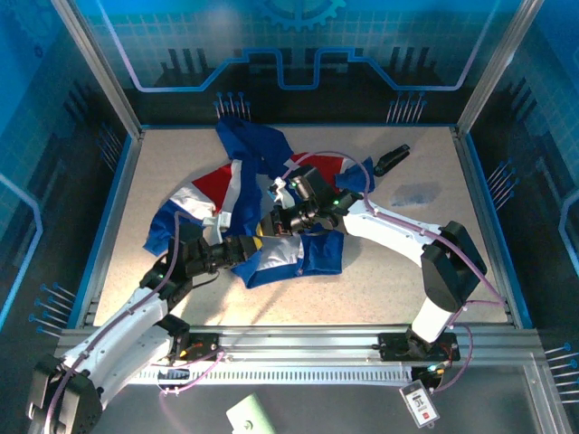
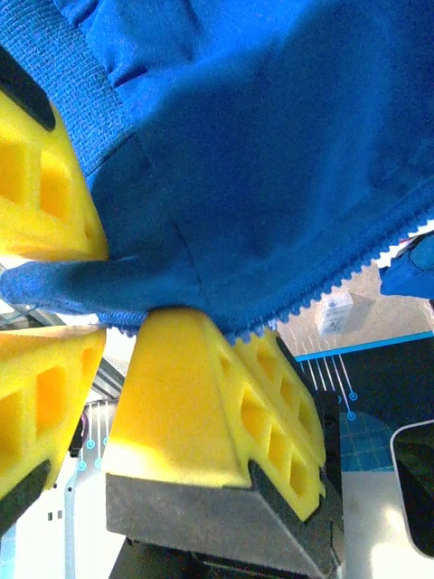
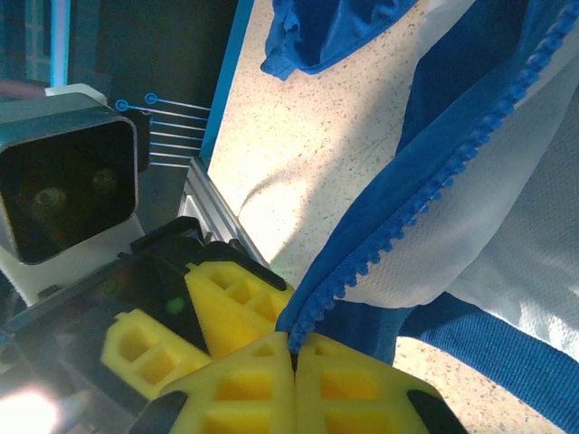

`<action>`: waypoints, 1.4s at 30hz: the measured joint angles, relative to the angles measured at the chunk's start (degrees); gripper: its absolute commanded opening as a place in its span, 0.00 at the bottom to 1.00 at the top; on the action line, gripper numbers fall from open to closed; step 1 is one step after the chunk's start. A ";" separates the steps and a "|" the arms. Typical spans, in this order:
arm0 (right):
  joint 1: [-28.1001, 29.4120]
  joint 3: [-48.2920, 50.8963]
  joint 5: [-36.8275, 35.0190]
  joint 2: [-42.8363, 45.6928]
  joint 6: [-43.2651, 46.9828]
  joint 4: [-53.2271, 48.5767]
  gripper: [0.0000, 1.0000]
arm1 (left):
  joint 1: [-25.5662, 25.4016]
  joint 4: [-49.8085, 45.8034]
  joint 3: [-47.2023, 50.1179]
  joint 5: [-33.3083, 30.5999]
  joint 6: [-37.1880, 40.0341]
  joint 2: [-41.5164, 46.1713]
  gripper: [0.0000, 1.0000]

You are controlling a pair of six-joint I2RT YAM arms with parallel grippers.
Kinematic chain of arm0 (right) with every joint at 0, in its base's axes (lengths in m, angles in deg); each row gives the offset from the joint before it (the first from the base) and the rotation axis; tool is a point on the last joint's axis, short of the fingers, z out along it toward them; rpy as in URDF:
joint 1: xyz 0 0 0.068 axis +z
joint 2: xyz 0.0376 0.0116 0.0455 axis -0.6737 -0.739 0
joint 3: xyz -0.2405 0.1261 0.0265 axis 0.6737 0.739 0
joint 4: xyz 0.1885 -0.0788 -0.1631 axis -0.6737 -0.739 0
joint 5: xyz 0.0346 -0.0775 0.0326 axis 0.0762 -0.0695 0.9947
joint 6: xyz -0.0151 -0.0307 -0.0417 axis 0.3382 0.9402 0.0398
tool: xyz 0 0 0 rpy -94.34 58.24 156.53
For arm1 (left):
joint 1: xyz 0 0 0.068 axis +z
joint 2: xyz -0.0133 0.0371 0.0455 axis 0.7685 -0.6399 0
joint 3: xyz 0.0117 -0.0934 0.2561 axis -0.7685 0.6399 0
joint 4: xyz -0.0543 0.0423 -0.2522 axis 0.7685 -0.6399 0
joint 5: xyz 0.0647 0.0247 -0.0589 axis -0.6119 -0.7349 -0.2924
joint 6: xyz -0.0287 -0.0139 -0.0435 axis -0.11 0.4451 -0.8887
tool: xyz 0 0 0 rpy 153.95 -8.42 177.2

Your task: Zip up the jacket

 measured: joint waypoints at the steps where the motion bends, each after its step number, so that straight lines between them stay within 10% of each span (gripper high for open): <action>1: 0.00 0.00 0.15 0.00 0.00 0.07 0.00 | 0.07 0.11 0.04 0.07 -0.13 0.00 0.27; 31: 0.00 0.04 0.37 0.00 0.00 0.09 0.00 | 1.77 2.10 0.85 2.80 -2.10 1.49 0.00; 37: -0.13 0.04 0.13 0.02 0.22 -0.46 0.37 | 1.81 1.88 0.85 2.91 -1.38 1.49 0.00; 42: -2.45 4.07 -0.96 3.15 0.68 -1.14 0.43 | 1.79 -1.40 0.74 2.80 1.05 1.49 0.00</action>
